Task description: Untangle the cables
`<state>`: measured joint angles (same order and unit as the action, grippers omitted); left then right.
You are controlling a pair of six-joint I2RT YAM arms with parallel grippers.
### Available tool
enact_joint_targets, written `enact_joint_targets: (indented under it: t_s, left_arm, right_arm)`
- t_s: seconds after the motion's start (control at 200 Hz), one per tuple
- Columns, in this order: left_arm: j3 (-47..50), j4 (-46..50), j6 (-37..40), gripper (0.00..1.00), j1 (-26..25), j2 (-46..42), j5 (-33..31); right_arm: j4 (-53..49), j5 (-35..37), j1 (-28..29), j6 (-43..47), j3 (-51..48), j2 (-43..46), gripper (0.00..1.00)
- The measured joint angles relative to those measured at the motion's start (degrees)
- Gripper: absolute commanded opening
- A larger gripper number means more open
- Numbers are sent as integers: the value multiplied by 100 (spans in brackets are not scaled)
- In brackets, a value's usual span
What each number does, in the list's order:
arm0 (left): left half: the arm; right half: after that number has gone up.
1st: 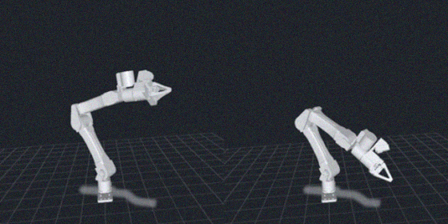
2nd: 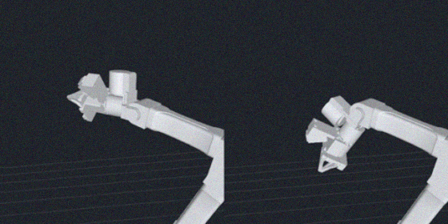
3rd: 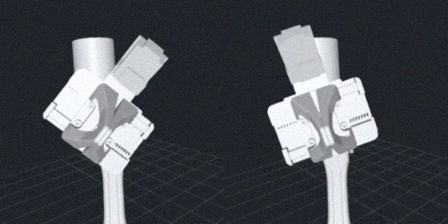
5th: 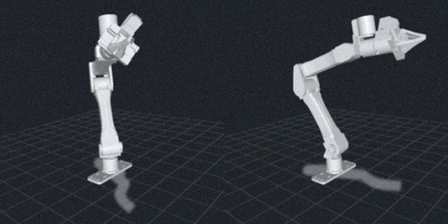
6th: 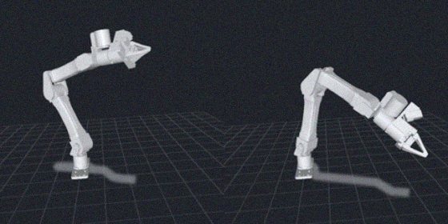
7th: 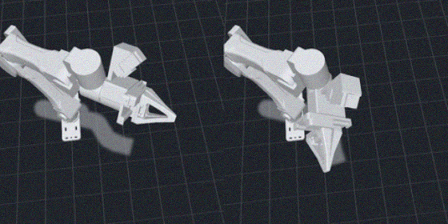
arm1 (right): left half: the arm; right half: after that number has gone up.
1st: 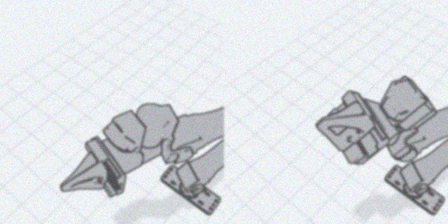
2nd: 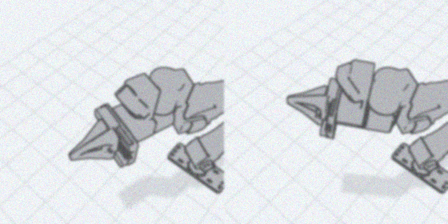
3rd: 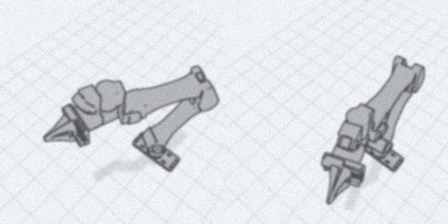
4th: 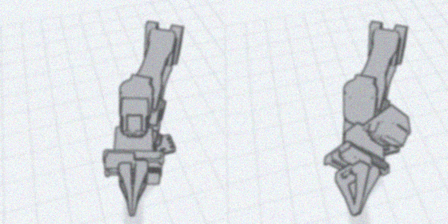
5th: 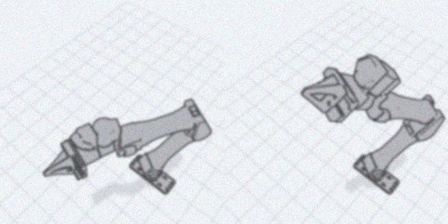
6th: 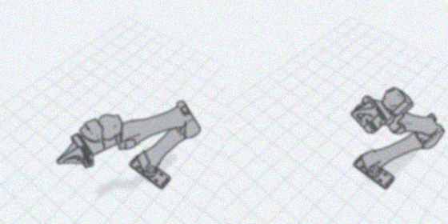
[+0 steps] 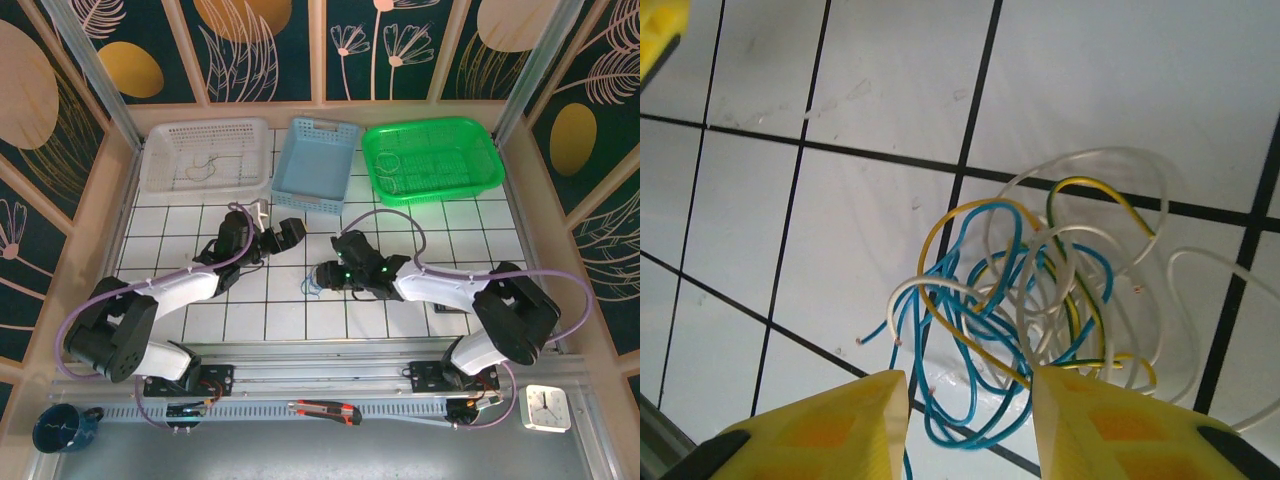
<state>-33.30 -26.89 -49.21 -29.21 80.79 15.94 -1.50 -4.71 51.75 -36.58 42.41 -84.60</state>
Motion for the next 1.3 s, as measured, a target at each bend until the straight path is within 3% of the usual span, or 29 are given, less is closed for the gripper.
enact_joint_targets:
  t_s: [0.525, 1.296]
  left_arm:
    - [0, -2, 0, 99, 0, -20, 0]
    - [0, 4, 2, 99, 0, -20, 0]
  right_arm:
    - [-258, 584, 636, -568, 17, 225, 47]
    - [313, 455, 507, -898, -247, -114, 48]
